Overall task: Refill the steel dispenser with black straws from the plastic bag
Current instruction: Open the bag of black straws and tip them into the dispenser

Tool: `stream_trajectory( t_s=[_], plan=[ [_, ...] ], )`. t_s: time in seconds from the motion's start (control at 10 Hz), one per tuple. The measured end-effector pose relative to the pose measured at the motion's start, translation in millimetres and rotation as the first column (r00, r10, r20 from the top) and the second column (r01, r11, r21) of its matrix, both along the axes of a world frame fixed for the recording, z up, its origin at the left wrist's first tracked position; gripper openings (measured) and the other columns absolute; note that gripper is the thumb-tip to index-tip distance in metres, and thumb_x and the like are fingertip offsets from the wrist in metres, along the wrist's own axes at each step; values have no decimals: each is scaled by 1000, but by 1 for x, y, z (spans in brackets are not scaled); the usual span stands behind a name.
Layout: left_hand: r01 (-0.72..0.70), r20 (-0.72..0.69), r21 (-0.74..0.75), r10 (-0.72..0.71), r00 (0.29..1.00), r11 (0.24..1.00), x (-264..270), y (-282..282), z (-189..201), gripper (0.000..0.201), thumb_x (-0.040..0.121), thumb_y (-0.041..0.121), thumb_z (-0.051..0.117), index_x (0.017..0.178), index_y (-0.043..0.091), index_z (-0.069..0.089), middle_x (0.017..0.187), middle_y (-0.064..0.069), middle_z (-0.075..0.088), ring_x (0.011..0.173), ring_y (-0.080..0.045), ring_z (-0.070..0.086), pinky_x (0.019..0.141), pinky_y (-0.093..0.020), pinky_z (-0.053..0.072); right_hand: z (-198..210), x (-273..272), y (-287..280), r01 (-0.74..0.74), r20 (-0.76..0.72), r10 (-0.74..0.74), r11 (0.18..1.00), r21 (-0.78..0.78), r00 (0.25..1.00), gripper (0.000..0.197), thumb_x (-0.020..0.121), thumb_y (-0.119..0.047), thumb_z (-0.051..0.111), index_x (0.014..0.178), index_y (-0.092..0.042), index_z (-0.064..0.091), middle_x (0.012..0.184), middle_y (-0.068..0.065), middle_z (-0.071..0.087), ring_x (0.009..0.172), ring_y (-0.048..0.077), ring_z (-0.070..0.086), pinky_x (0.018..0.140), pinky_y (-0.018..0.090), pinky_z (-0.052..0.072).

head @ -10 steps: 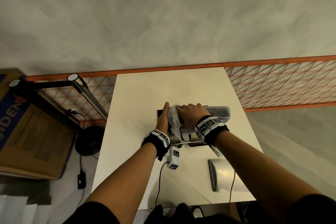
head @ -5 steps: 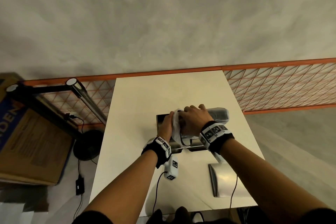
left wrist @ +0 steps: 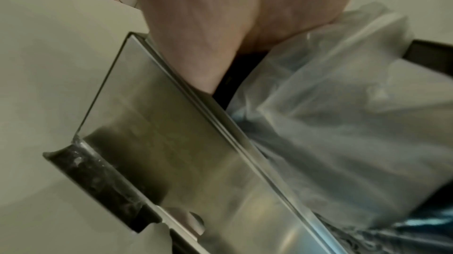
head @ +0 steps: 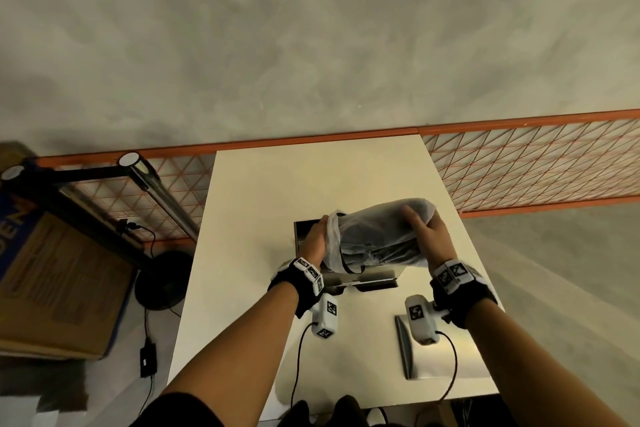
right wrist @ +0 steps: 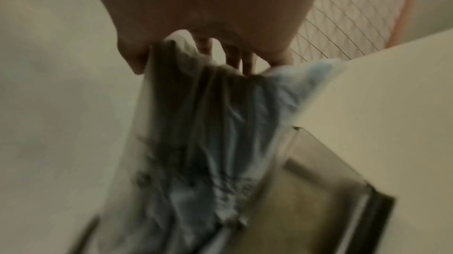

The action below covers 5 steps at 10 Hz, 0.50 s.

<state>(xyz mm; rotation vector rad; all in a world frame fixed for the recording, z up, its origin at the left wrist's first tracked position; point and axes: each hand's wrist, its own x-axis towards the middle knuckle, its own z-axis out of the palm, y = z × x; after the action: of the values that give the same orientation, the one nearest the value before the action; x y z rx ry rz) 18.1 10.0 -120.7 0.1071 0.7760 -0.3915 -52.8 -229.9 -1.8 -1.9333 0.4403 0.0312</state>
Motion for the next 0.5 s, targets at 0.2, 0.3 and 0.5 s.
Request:
stream_trajectory(
  t_s=[0.2,0.3,0.5],
  plan=[
    [221,-107,970,-631,768,104,24,8,-80,80,72,81,63,130,27,68,130,0,69,124,-25,62,114,-50,42,-18,11,16,-39,-7,38,986,-162,999,88,74,-82,53,133,-17,49,123,8,58,107,26,60,92,41,51],
    [158,-43,981,-672,740,112,35,15,-105,69,74,73,69,122,24,73,123,-4,73,120,-27,65,115,-52,41,-19,13,21,-20,-29,15,982,-189,999,94,69,-90,45,131,-19,52,121,9,61,104,27,61,93,45,52],
    [201,-50,961,-593,803,192,-5,8,-23,89,73,77,43,143,24,54,147,-6,56,136,-30,52,113,-53,43,-11,9,34,-13,55,23,985,-170,998,76,79,-76,51,129,-18,52,122,7,62,108,27,60,91,42,52]
  ],
)
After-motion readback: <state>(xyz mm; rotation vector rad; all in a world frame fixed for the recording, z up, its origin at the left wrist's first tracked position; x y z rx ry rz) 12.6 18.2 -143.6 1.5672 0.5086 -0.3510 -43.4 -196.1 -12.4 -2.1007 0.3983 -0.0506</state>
